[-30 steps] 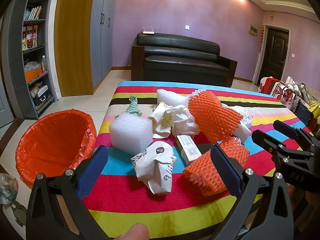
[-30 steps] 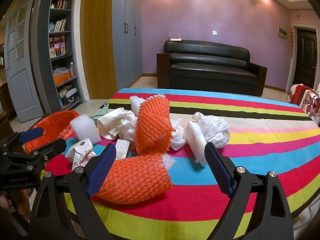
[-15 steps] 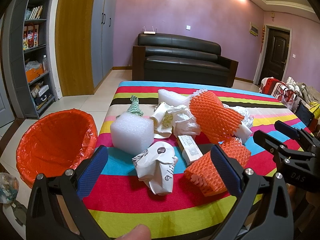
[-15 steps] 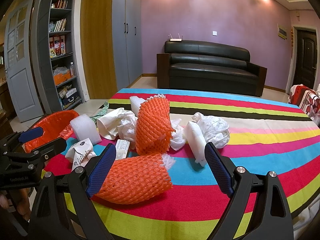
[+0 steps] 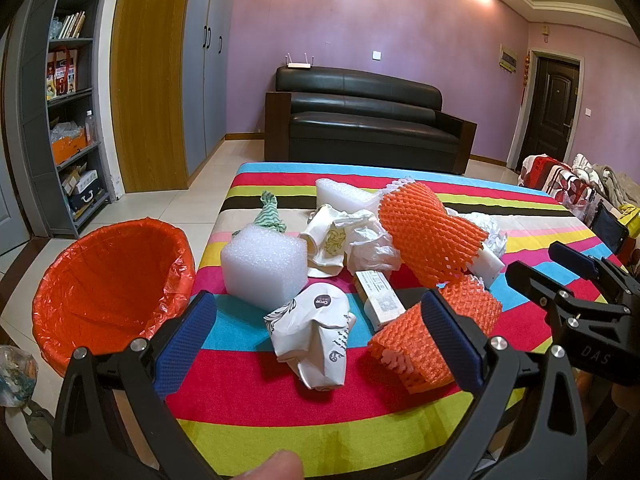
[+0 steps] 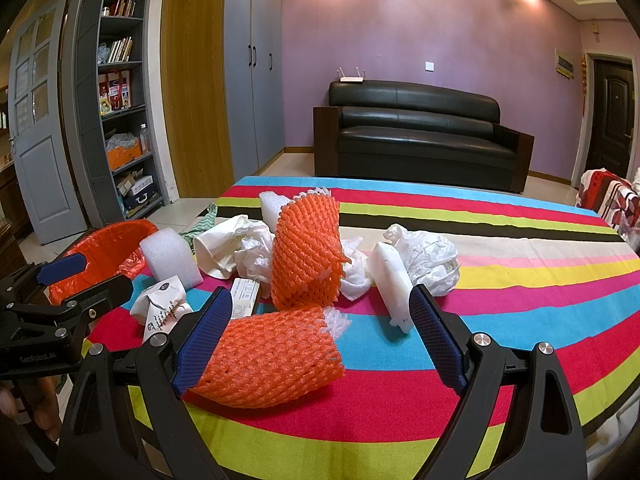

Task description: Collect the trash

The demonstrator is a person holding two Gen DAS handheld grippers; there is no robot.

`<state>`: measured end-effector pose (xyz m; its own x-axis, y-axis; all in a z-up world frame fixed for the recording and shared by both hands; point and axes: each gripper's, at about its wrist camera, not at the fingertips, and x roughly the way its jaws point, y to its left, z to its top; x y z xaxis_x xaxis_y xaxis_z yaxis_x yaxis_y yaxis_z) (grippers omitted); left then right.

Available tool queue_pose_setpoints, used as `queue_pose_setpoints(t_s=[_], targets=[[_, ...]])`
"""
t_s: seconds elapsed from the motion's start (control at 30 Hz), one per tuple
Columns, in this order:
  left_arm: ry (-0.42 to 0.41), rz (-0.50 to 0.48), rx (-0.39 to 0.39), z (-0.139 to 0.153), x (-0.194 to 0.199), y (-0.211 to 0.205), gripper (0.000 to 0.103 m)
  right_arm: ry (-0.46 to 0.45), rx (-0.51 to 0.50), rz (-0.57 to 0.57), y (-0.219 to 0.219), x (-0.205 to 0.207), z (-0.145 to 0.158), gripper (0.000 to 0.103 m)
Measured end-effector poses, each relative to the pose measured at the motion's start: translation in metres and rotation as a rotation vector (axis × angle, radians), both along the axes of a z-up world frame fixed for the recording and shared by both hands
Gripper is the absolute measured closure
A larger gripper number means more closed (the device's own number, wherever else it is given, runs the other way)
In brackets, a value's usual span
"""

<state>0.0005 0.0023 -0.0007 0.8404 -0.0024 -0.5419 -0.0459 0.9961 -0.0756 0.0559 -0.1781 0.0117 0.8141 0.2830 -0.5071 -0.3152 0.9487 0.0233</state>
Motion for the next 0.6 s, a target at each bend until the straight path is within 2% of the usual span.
queue_pose_setpoints(t_s=[0.6], targets=[[0.021, 0.015, 0.001, -0.004, 0.0026, 0.0029, 0.004, 0.01, -0.006, 0.002, 0.001, 0.0007, -0.0019, 0.019]])
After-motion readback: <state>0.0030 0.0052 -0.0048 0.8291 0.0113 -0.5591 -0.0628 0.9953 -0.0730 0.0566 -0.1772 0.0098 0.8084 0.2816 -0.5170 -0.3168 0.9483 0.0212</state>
